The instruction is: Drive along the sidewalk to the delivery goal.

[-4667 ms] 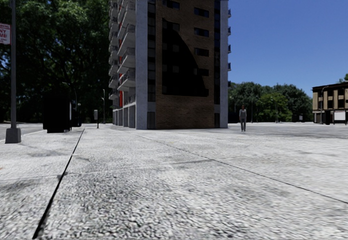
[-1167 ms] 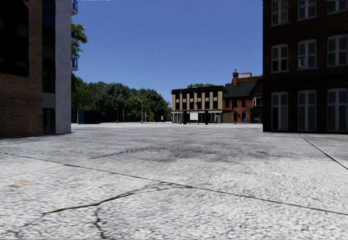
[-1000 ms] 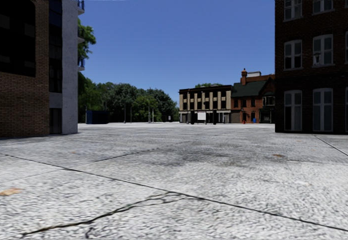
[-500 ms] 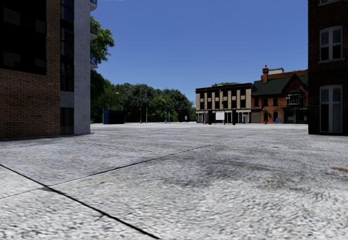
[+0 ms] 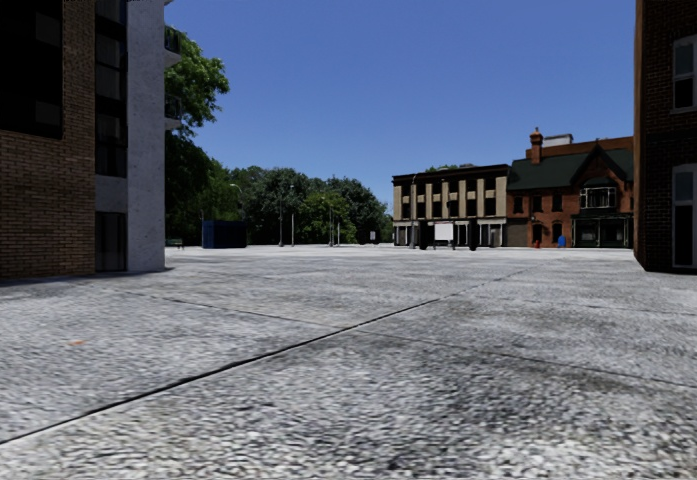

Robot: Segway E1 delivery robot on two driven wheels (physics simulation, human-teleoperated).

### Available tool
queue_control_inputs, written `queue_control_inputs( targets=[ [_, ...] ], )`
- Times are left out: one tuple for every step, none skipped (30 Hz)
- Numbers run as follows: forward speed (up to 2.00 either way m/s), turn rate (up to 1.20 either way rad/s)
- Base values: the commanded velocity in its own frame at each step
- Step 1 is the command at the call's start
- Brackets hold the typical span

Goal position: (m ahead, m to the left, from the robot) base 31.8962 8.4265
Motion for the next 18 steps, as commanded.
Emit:
queue_control_inputs(
  targets=[
    [2.0,0.14],
    [2.0,0.18],
    [2.0,0.26],
    [2.0,0.37],
    [2.0,0.41],
    [2.0,0.42],
    [2.0,0.42],
    [2.0,0.42],
    [2.0,0.42],
    [2.0,0.4],
    [2.0,0.38],
    [2.0,0.35],
    [2.0,0.34],
    [2.0,0.3],
    [2.0,0.27],
    [2.0,0.23],
    [2.0,0.15],
    [2.0,0.0]
  ],
)
